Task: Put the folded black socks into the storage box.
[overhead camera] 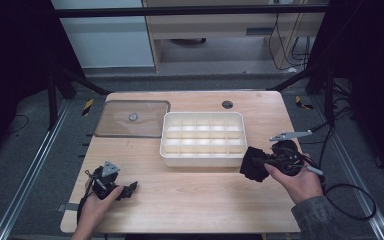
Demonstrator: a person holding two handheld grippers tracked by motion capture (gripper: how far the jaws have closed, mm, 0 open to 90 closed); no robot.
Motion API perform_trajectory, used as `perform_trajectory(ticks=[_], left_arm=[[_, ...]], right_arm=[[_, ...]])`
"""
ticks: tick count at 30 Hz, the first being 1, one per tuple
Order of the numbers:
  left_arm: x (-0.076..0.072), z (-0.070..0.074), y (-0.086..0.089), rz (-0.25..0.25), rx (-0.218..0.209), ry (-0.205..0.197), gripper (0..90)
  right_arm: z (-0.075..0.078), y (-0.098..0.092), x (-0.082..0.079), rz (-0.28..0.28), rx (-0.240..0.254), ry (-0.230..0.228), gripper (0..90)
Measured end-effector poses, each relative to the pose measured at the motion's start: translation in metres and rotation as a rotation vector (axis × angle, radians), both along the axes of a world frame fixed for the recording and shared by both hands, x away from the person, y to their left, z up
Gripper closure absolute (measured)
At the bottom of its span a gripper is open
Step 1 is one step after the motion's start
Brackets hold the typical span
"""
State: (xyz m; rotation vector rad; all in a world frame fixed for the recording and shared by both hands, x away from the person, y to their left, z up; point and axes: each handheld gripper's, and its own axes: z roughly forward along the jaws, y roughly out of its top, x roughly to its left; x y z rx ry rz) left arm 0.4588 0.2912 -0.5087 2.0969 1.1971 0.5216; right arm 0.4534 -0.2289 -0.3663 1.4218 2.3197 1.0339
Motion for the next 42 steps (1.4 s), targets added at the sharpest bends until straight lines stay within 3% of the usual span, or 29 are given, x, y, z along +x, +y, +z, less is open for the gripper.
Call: perform_trajectory(ticks=[7, 18, 30, 36, 42], left_arm=[[-0.001, 0.0, 0.001, -0.01, 0.001, 0.0, 0.0], [-0.002, 0.001, 0.001, -0.005, 0.004, 0.006, 0.0], [-0.001, 0.0, 0.001, -0.009, 0.001, 0.002, 0.0], [-0.003, 0.0, 0.001, -0.004, 0.001, -0.002, 0.0], [-0.003, 0.0, 0.001, -0.001, -0.002, -0.002, 0.0]], right_arm=[[0.013, 0.002, 0.018, -0.026, -0.009, -0.023, 67.8], [0.031, 0.024, 0.041, -0.004, -0.029, -0.061, 67.6], [0.035, 0.038, 0.064, -0.004, -0.051, -0.05, 67.6], [0.029, 0.043, 0.065, -0.007, -0.06, -0.039, 67.5], [0.033, 0.046, 0.069, -0.001, -0.058, -0.05, 67.5]])
